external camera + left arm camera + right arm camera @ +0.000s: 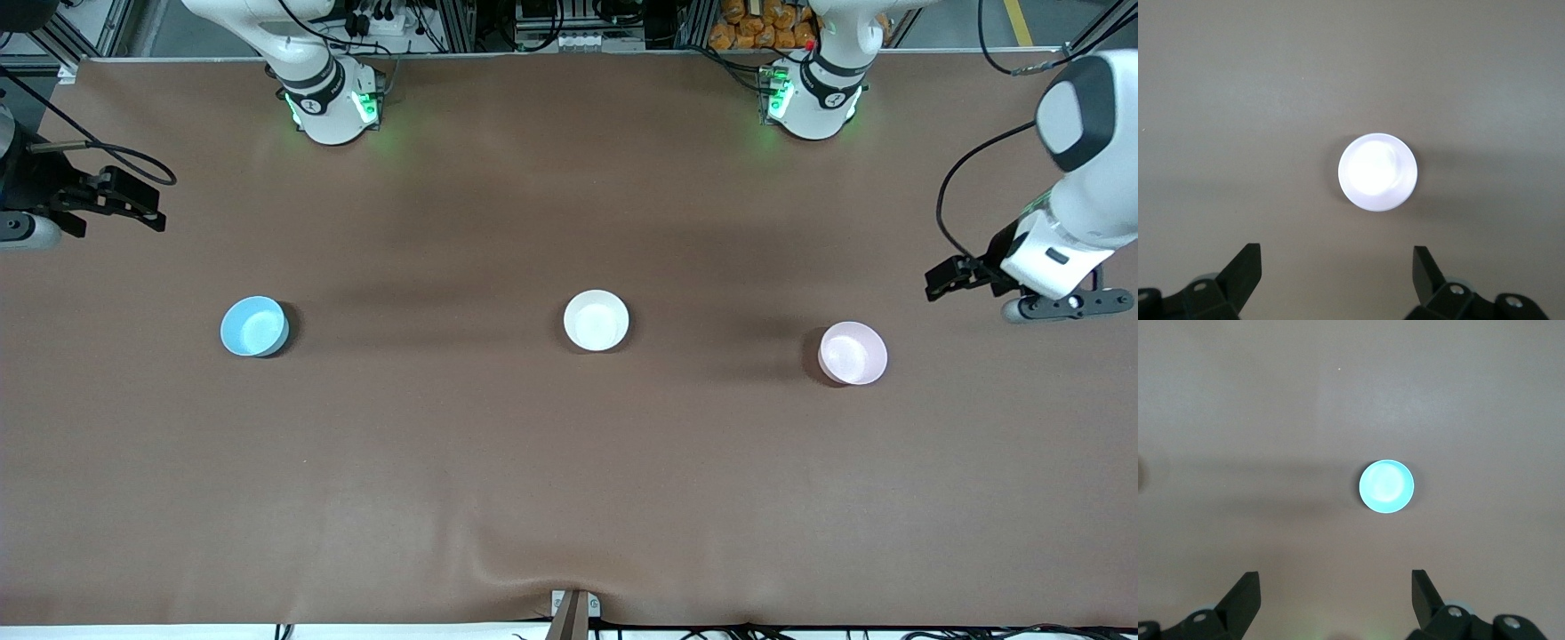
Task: Stack pink and blue bowls on white bowl
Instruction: 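Lower the left gripper onto the pink bowl rim and grasp it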
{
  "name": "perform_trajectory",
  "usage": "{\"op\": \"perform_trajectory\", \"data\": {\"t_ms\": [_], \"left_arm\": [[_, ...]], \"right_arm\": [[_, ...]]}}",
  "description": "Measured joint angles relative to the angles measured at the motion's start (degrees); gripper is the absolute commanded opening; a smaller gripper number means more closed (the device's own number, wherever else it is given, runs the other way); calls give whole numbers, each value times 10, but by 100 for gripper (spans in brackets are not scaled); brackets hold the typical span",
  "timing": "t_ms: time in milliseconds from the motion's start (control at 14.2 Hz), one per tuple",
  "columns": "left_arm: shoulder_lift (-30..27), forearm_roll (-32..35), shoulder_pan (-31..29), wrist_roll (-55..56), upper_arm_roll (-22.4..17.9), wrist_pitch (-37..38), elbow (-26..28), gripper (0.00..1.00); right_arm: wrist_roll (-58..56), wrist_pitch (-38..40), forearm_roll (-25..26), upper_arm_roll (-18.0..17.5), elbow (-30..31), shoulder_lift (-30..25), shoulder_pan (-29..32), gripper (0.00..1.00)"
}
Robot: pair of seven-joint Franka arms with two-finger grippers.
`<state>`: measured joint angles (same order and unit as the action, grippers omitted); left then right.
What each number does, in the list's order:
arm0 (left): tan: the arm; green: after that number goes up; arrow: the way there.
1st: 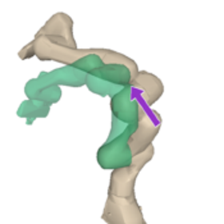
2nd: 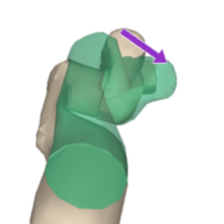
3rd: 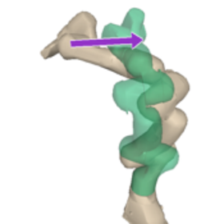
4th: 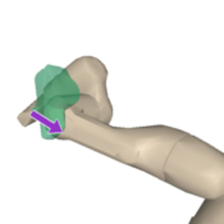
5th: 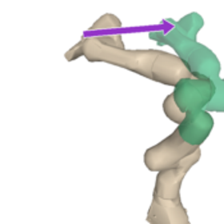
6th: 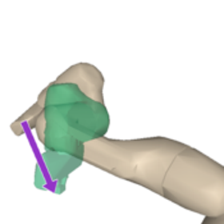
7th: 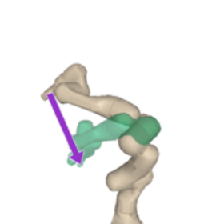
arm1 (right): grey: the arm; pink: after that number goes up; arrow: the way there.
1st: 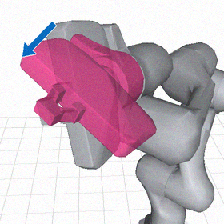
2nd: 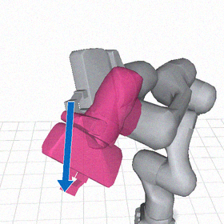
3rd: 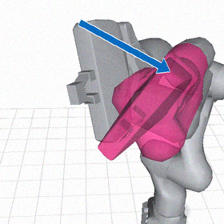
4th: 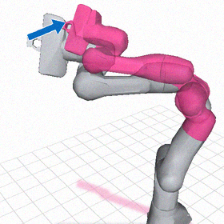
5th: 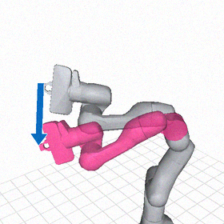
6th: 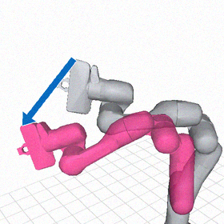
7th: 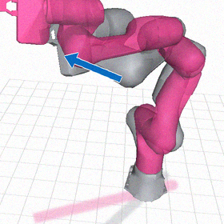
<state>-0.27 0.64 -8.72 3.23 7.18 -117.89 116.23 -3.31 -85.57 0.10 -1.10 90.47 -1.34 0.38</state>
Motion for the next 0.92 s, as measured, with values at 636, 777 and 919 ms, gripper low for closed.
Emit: {"op": "perform_trajectory", "data": {"t_ms": [636, 777, 919], "left_arm": [[91, 0, -8, 0, 0, -157, 38, 100], [120, 0, -8, 0, 0, -196, 38, 100], [148, 0, -8, 0, 0, -235, 38, 100]], "right_arm": [[0, 2, 0, 0, 1, 0, 0, 100], [0, 2, 0, 0, 1, 0, 0, 100], [0, 3, 0, 0, 1, 0, 0, 100]]}}
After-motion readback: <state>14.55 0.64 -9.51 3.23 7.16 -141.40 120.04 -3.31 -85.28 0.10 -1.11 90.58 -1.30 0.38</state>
